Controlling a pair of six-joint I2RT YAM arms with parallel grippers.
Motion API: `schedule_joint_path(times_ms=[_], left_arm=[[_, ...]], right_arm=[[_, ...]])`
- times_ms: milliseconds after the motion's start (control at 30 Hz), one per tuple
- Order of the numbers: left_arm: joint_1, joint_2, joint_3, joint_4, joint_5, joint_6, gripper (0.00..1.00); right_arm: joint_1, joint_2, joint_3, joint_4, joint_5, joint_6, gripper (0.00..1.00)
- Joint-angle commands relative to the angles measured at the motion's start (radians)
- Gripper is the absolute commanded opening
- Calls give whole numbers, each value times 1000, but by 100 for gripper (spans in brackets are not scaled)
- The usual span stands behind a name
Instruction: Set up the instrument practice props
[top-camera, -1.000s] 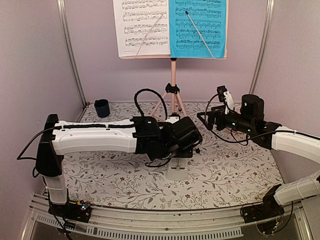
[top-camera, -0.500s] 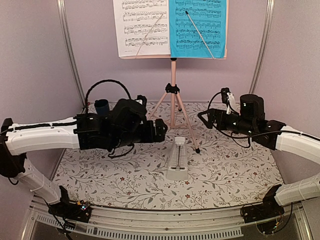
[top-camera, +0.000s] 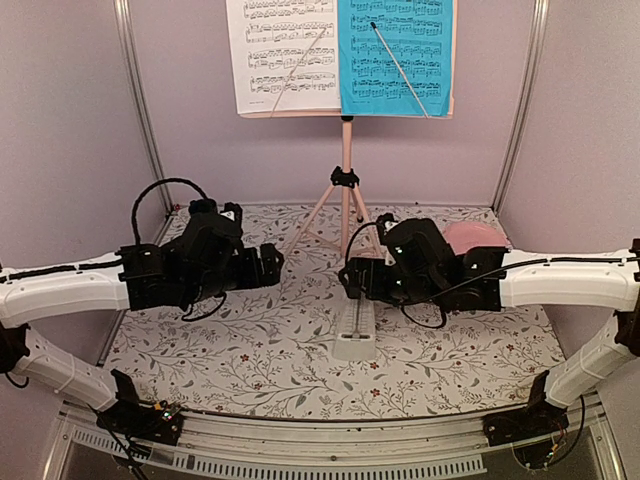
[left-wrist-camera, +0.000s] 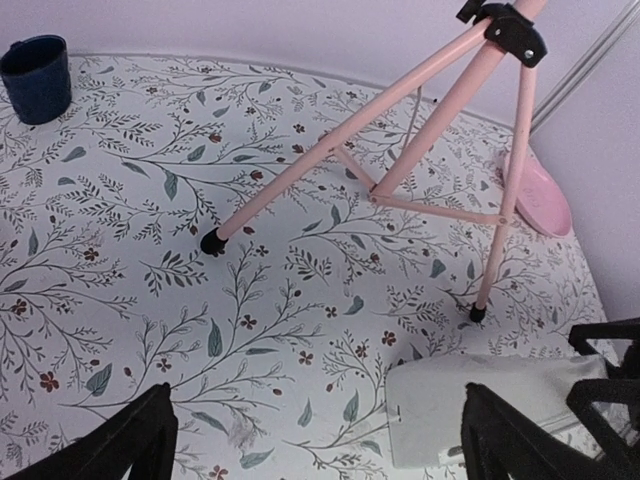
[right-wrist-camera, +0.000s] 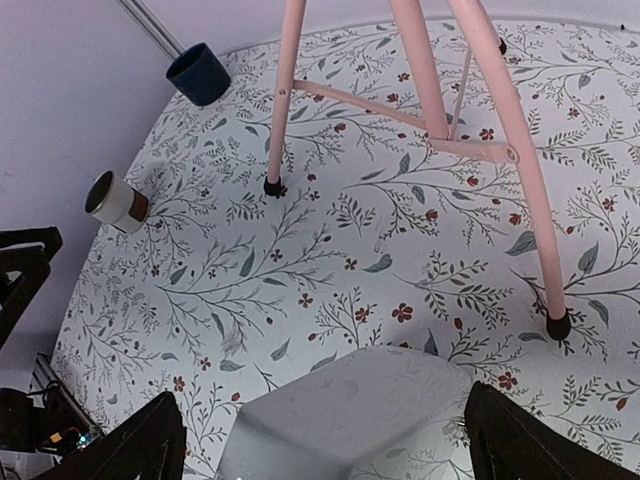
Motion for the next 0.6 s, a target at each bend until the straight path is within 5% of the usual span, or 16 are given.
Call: schedule_joint_path(times_ms=[0, 300, 567], left_arm=[[22, -31, -49, 36, 0, -10, 99], [50, -85, -208, 246, 212, 224, 99], [53, -141, -321, 388, 266, 331, 99]], right_arm=[[53, 79, 84, -103, 133, 42, 99], [67, 138, 114, -113, 47, -41, 90], [68, 60, 50, -59, 16, -174, 80]])
